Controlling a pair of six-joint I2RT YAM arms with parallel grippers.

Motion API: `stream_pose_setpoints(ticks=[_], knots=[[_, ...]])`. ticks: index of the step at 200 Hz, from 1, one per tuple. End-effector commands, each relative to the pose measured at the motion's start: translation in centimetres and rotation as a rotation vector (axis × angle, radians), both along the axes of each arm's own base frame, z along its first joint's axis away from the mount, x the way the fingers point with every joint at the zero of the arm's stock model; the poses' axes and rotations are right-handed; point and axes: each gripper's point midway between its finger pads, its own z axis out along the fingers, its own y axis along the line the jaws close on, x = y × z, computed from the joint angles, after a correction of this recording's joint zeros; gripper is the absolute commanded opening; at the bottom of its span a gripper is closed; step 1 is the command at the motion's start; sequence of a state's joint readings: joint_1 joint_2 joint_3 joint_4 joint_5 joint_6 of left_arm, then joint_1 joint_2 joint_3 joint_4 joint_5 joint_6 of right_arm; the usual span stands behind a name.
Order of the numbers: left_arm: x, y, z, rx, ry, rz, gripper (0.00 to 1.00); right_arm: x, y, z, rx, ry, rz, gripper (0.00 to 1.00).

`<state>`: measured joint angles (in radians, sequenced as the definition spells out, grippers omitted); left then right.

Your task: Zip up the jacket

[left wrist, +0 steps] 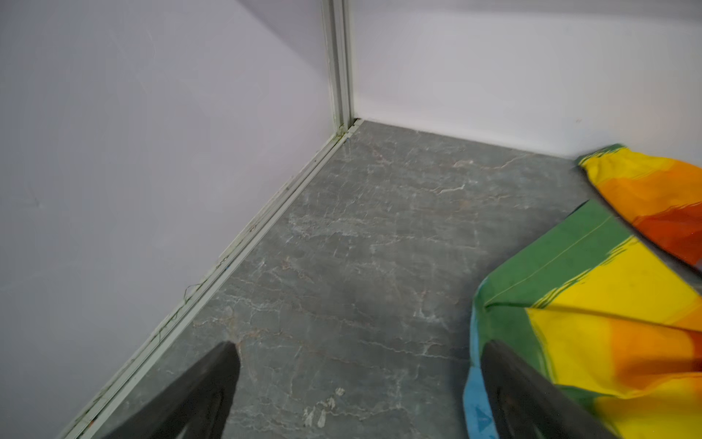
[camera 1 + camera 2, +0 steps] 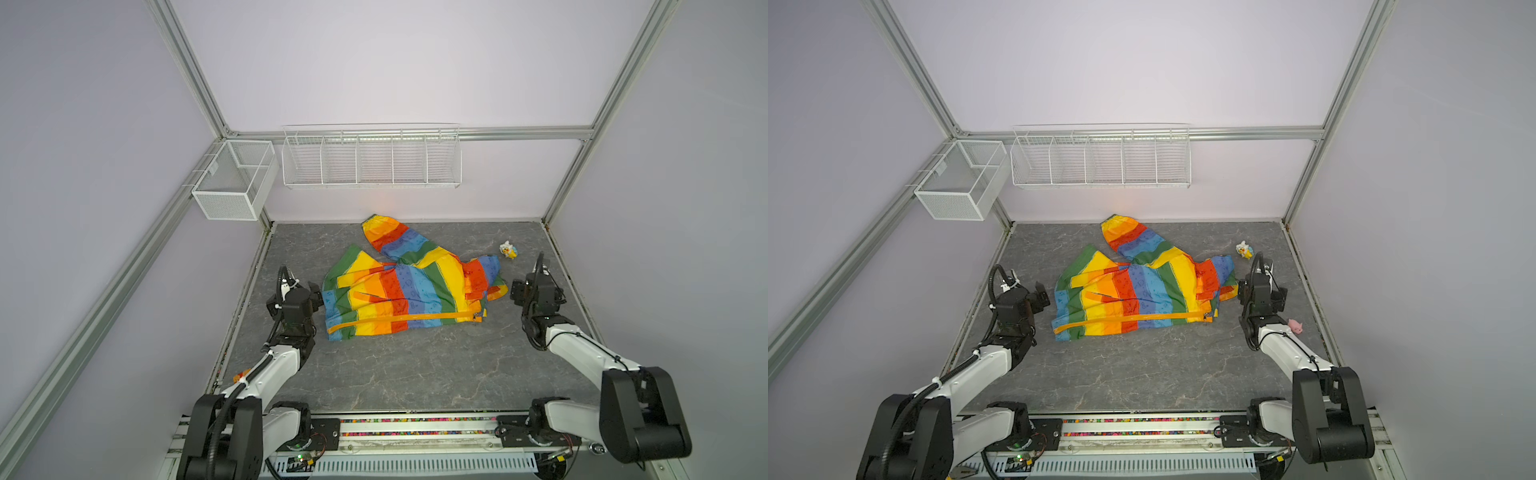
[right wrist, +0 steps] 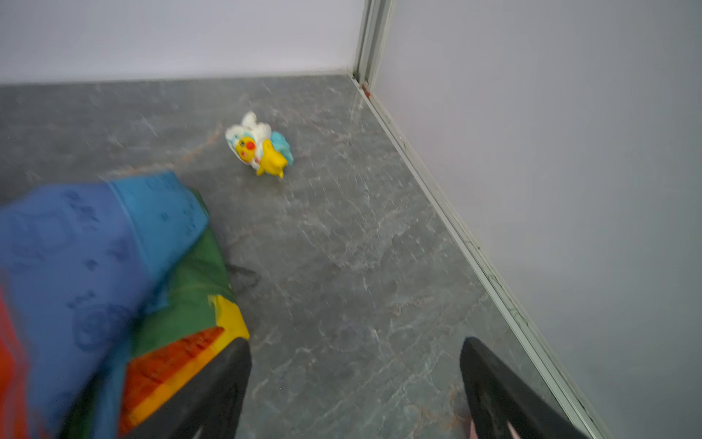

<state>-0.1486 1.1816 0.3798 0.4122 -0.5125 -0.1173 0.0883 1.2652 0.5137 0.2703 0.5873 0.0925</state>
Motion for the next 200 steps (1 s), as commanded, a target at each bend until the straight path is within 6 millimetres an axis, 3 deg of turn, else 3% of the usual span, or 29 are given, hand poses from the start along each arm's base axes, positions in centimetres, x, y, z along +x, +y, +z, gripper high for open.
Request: stream_pose_setpoints(ticks=[1,16,48,62,85,114,128,143,169,200], knots=[[0.7,0.9,0.7,0.025,-0.076,0.054,1.0,0.1,-0.9,1.1,-0.028,-0.108,-0.045,0.89],[1.3,0.9,0.6,0.006,-0.035,0.061,1.0,0.5,-0.5,0.6,-0.027,-0.138,-0.01,0.89],[2.6,0.4,1.2,0.035,-0.135,0.023,1.0,1.5,0.3,0.1,-0.005,-0.183,0.04,0.89],[3.0,-0.2,0.4,0.042,-0.146,-0.015,1.0,1.9,0.8,-0.5,0.012,-0.214,0.075,0.89],[2.7,-0.7,-1.2,0.054,-0.197,-0.058,1.0,2.5,2.0,-1.2,0.017,-0.192,0.148,0.89],[2.5,-0.9,-1.0,0.051,-0.204,-0.061,1.0,2.6,3.7,-2.1,0.018,-0.211,0.262,0.89],[2.8,-0.8,-1.1,0.056,-0.196,-0.056,1.0,2.6,3.8,-1.7,-0.024,-0.284,0.266,0.88],[3.1,-0.9,-0.9,0.068,-0.215,-0.058,1.0,2.7,4.2,-2.5,0.009,-0.19,0.275,0.88],[4.4,-0.8,-1.3,0.069,-0.146,-0.047,0.99,3.4,3.7,-2.8,0.038,-0.168,0.269,0.89],[4.7,0.0,-1.8,0.022,-0.121,-0.045,0.99,3.6,3.5,-2.9,0.051,-0.172,0.272,0.89]])
